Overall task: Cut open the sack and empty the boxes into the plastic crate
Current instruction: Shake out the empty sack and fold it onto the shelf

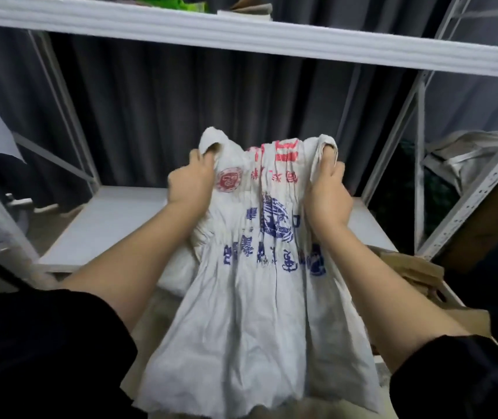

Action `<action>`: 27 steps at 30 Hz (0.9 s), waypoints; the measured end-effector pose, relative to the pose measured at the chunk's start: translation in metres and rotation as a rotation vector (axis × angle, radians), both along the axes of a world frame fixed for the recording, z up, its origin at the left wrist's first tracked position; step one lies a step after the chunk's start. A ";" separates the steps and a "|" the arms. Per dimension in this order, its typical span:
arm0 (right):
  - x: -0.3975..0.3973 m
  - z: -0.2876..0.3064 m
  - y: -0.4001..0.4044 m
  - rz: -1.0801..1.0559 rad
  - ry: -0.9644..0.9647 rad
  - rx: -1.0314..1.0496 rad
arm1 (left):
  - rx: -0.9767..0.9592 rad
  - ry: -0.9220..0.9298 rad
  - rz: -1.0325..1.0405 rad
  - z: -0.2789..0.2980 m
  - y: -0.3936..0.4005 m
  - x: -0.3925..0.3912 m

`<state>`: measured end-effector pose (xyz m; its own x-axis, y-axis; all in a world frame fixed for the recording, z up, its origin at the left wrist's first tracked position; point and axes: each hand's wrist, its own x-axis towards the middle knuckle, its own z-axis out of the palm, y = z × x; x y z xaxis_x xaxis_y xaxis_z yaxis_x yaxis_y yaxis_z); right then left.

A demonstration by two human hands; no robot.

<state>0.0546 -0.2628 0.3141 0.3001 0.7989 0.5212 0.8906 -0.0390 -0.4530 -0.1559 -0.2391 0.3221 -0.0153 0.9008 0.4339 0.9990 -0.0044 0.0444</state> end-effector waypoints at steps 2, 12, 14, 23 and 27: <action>-0.012 0.000 -0.004 0.039 0.048 0.032 | -0.014 -0.111 -0.016 0.003 -0.005 0.015; -0.042 0.002 -0.026 0.618 0.281 -0.032 | -0.295 -1.001 -0.491 -0.005 -0.025 0.040; -0.041 0.005 -0.024 0.833 0.576 -0.173 | -0.369 -1.224 -0.633 -0.012 -0.028 0.036; -0.023 0.007 -0.033 0.873 1.007 -0.209 | -0.212 -1.151 -0.405 -0.050 -0.016 0.030; 0.017 -0.031 -0.047 0.493 0.433 -0.043 | -0.048 -1.256 -0.164 -0.047 -0.003 0.011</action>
